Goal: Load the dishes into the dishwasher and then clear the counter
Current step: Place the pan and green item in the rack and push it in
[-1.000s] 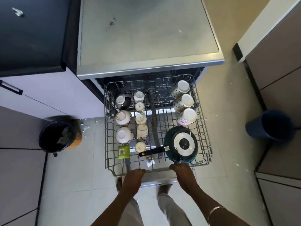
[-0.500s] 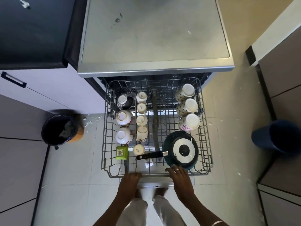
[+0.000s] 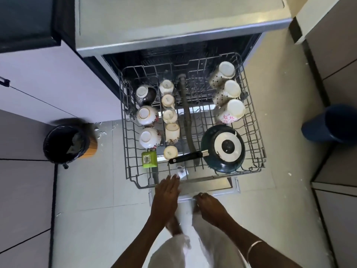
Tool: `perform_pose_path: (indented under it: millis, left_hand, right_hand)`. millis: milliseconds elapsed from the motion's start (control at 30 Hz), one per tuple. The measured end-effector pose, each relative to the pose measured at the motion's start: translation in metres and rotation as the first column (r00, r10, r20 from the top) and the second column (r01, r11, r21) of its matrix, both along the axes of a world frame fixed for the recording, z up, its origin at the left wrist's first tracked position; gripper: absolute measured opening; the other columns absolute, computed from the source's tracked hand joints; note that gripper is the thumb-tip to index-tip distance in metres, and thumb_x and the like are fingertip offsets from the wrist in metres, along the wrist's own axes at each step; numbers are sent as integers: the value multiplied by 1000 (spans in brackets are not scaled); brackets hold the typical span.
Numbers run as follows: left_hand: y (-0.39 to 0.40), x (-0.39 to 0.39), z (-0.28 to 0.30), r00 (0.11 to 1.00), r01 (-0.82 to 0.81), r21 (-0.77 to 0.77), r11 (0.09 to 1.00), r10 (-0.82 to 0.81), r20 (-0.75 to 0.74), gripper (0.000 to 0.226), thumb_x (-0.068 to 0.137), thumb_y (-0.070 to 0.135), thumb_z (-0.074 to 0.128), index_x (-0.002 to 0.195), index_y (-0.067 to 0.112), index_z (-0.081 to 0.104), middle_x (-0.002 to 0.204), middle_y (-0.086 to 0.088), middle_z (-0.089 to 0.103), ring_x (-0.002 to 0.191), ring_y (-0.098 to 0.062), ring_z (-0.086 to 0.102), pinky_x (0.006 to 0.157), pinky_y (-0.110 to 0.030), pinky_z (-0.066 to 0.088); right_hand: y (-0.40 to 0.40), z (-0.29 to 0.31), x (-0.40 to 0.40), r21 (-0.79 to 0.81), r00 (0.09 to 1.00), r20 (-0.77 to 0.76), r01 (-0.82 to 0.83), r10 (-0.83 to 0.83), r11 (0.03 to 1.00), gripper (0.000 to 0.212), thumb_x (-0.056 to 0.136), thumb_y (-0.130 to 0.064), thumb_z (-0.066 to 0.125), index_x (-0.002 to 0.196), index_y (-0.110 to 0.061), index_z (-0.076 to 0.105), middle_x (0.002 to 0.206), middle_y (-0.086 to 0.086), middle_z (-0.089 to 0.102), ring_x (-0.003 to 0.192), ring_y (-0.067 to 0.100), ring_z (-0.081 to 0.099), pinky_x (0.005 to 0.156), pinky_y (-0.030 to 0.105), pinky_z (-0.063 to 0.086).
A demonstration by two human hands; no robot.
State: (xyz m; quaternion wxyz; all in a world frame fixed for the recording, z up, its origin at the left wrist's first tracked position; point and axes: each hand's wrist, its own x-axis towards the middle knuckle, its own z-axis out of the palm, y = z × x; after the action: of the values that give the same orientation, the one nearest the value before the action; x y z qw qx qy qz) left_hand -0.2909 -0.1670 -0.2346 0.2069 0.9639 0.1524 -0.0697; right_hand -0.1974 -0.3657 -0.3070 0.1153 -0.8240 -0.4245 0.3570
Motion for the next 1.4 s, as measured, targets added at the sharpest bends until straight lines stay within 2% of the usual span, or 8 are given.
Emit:
perform_pose_path:
  millis: [233, 333, 533, 633, 833, 1033, 1100, 1400]
  left_hand:
    - [-13, -1, -32, 862, -212, -44, 976, 208, 463, 45, 88, 0, 60, 133, 0, 56, 142, -15, 52, 135, -31, 46, 102, -57, 44]
    - [-16, 5, -58, 769, -263, -18, 965, 220, 599, 34, 93, 7, 54, 126, 1, 63, 135, -11, 59, 131, -28, 52, 101, -55, 45]
    - [-16, 12, -90, 679, -310, 108, 944, 141, 720, 35, 95, 14, 42, 118, 8, 68, 129, -3, 63, 128, -23, 55, 107, -43, 39]
    - [-16, 11, -97, 653, -323, 129, 937, 122, 748, 36, 96, 17, 40, 117, 9, 69, 127, -2, 64, 127, -22, 56, 105, -43, 41]
    - [-17, 6, -87, 671, -304, 55, 951, 173, 721, 34, 95, 12, 44, 115, 4, 70, 126, -6, 65, 125, -24, 57, 103, -49, 44]
    - [-14, -2, -62, 785, -291, 22, 956, 226, 577, 28, 92, 6, 56, 115, 2, 70, 123, -10, 67, 120, -25, 60, 103, -48, 45]
    - [-13, -5, -52, 829, -279, 23, 960, 229, 511, 27, 92, 7, 55, 115, 3, 70, 120, -11, 68, 118, -27, 61, 104, -48, 45]
    - [1, -20, 10, 947, -277, -106, 955, 290, 139, 37, 99, 19, 41, 122, 2, 65, 120, -15, 68, 115, -31, 62, 102, -44, 49]
  right_hand:
    - [45, -150, -12, -22, 977, 29, 211, -211, 977, 56, 78, -1, 45, 132, -9, 56, 117, 20, 66, 102, 35, 67, 81, 36, 58]
    - [77, -220, 4, -2, 968, 8, 251, -251, 968, 70, 81, -3, 60, 147, -13, 41, 141, 11, 49, 116, 28, 57, 92, 31, 49]
    - [97, -389, 32, 55, 966, 17, 255, -256, 965, 38, 100, -45, 40, 136, -33, 43, 140, -6, 48, 130, 17, 47, 107, 28, 40]
    - [95, -360, 25, 140, 957, -11, 289, -291, 947, 43, 99, -32, 49, 139, -15, 46, 137, -2, 53, 128, 20, 50, 108, 37, 43]
    - [79, -335, 18, 236, 965, 26, 248, -261, 940, 54, 86, -7, 62, 137, -18, 47, 134, 14, 56, 121, 28, 57, 96, 40, 52]
    - [62, -214, 14, 283, 979, -79, 202, -187, 938, 40, 87, -36, 66, 113, -5, 63, 104, 12, 68, 95, 16, 56, 85, 30, 49]
    - [55, -179, 9, 238, 977, -106, 205, -185, 949, 53, 90, -48, 59, 121, -5, 57, 112, 16, 65, 101, 26, 59, 89, 30, 47]
    - [40, 7, 0, 47, 950, -169, 274, -263, 961, 60, 89, -13, 68, 139, -5, 35, 133, 6, 42, 121, 22, 49, 79, 4, 37]
